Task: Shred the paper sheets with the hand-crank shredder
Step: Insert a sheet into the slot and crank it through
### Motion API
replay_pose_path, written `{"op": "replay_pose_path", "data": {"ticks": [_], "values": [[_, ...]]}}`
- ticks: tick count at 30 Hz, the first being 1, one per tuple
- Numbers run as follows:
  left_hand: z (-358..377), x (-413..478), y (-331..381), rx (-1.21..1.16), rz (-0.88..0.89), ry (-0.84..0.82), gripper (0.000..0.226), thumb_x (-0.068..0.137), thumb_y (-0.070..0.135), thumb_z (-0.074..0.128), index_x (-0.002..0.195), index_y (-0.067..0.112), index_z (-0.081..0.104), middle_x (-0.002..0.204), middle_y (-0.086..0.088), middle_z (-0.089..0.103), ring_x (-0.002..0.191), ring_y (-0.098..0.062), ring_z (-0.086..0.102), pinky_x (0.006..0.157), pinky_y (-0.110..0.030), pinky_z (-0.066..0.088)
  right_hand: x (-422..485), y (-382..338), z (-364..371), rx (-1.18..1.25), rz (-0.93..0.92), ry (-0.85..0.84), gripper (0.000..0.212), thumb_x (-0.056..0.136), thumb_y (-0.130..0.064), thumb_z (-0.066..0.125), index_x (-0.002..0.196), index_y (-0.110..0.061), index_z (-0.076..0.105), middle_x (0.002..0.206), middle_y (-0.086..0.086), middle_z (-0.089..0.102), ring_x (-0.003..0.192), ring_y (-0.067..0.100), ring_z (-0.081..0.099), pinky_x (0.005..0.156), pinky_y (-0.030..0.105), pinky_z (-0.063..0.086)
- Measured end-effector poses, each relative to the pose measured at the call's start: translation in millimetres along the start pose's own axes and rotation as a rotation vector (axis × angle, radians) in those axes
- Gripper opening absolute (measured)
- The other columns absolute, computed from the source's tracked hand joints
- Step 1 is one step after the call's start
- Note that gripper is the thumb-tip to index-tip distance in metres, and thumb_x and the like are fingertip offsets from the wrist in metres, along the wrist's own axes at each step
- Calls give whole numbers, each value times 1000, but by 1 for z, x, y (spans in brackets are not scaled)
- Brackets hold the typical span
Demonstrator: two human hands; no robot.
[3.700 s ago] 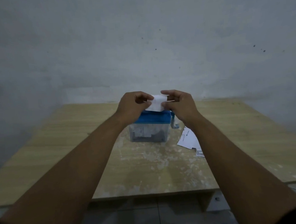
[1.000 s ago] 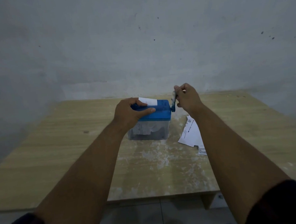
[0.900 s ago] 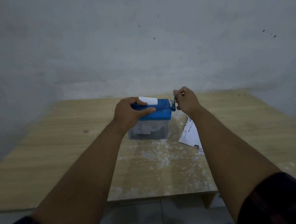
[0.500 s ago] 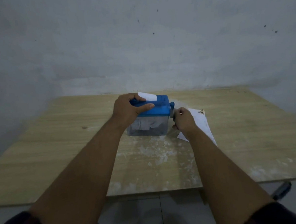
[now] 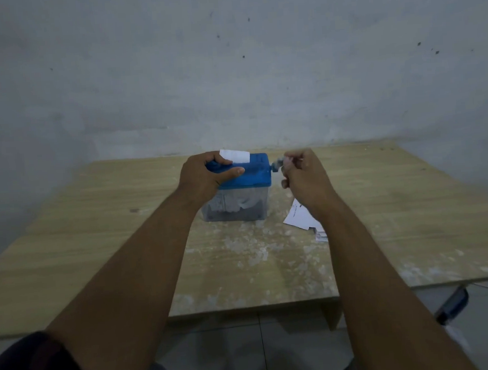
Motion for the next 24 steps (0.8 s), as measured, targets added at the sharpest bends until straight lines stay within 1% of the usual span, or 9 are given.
{"op": "replay_pose_path", "data": {"ticks": [3, 6, 9, 12, 14, 16, 18, 21, 24], "values": [[-1, -1, 0, 22, 30, -9, 33, 69, 37, 98, 87, 16, 79, 98, 9, 75, 93, -3, 70, 84, -26, 60, 24, -9, -1, -97, -66, 15, 7, 109, -13, 51, 111, -9, 55, 95, 4, 67, 77, 11, 59, 73, 39, 57], [0, -3, 2, 59, 84, -7, 33, 70, 41, 97, 89, 20, 79, 98, 7, 75, 93, -4, 70, 82, -24, 59, 43, -10, -2, -121, -92, 23, 4, 108, -12, 54, 105, -10, 56, 92, 2, 66, 76, 7, 61, 62, 30, 58], [0, -4, 2, 43, 104, -6, 35, 68, 45, 95, 89, 22, 79, 98, 5, 76, 93, -8, 72, 82, -27, 61, 61, -8, -3, -158, -99, 26, 8, 107, -18, 59, 104, -11, 61, 96, 4, 65, 78, 14, 60, 56, 23, 56], [-1, -3, 0, 27, 87, -10, 38, 67, 45, 96, 90, 19, 80, 100, 4, 78, 96, -13, 74, 86, -36, 64, 80, -9, 4, -223, -90, -11, 11, 108, -17, 57, 103, -7, 60, 91, 0, 64, 76, 16, 60, 56, 22, 54], [-2, -4, -1, 26, 79, -12, 38, 67, 45, 96, 90, 19, 81, 101, 3, 78, 97, -14, 74, 86, -37, 64, 88, -6, 8, -254, -58, -23, 12, 108, -16, 56, 102, -6, 59, 89, 0, 65, 77, 14, 64, 56, 22, 55], [-2, -4, -1, 29, 85, -9, 37, 66, 48, 95, 89, 23, 80, 101, 4, 78, 96, -14, 74, 84, -36, 64, 91, 4, 12, -262, -13, -40, 13, 109, -15, 54, 102, -5, 58, 80, -2, 66, 63, 2, 64, 58, 24, 57], [-2, -4, -3, 19, 89, -5, 40, 65, 52, 94, 90, 24, 81, 103, 4, 79, 98, -15, 74, 86, -36, 64, 89, 13, 15, -242, 18, -47, 14, 110, -15, 52, 104, -3, 57, 76, -2, 67, 55, -1, 59, 62, 29, 61], [-2, -4, -2, 41, 116, -15, 40, 70, 47, 94, 99, 20, 84, 105, 6, 79, 99, -9, 74, 85, -27, 62, 85, 23, 19, -167, 63, -13, 12, 110, -15, 50, 106, -5, 55, 83, 2, 66, 69, 10, 62, 62, 29, 63], [-2, -4, 4, 87, 156, -52, 38, 76, 39, 94, 106, 18, 85, 109, 9, 79, 100, 0, 73, 84, -15, 57, 74, 44, 21, -225, 149, -48, 14, 109, -13, 51, 95, -9, 53, 85, 8, 62, 73, 22, 58, 62, 40, 59]]}}
Point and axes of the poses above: each hand's wrist, its own x-axis towards the middle knuckle, its own z-axis out of the palm, y = z × x, the point moved 3 cm from there along x, towards the middle knuckle
